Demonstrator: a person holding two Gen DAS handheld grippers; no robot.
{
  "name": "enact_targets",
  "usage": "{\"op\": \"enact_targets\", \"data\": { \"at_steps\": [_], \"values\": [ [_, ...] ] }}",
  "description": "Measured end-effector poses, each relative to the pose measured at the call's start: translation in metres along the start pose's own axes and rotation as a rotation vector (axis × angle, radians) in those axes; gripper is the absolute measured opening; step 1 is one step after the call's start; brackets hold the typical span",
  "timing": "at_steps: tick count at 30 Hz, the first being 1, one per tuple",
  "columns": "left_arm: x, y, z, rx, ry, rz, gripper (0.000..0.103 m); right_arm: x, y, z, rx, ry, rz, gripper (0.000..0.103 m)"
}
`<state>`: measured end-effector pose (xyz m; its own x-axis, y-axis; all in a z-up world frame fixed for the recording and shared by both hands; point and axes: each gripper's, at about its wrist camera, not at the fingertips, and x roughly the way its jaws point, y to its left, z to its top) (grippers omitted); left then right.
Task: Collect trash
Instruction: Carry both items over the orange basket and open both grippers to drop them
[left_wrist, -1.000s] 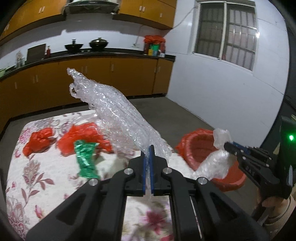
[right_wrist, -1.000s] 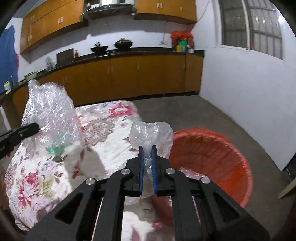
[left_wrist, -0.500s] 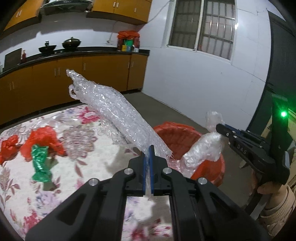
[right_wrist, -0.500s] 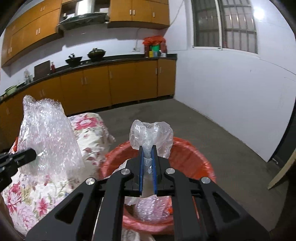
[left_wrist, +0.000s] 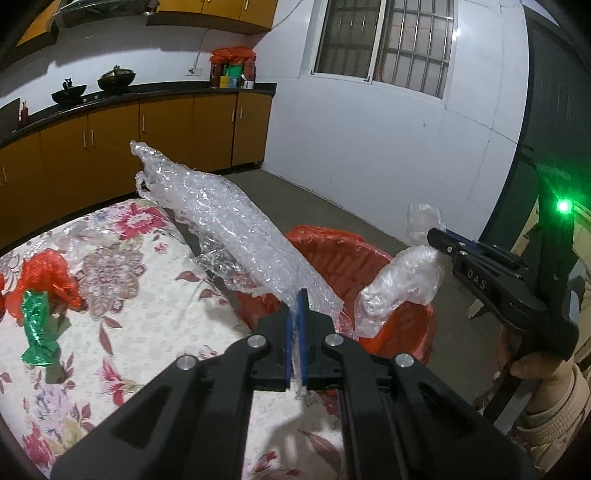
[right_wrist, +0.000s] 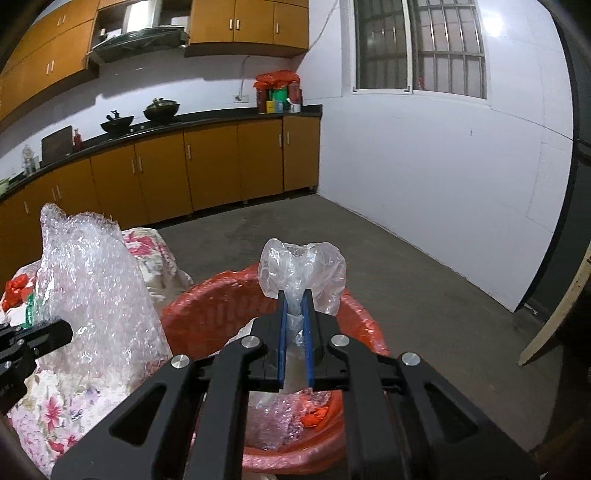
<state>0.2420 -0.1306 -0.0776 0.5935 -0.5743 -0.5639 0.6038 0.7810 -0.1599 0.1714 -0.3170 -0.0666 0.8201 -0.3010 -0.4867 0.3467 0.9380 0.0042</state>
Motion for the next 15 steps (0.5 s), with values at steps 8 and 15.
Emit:
{"op": "enact_targets", "data": {
  "at_steps": [8,15],
  "values": [
    [0.027,-0.015,-0.002,0.020,0.035,-0.023,0.005,0.007,-0.007,0.004,0.017,-0.009,-0.040,0.008],
    [0.045,-0.022,-0.002,0.019,0.054,-0.035,0.007,0.013,-0.009,0.007,0.027,-0.011,-0.030,0.012]
  ]
}}
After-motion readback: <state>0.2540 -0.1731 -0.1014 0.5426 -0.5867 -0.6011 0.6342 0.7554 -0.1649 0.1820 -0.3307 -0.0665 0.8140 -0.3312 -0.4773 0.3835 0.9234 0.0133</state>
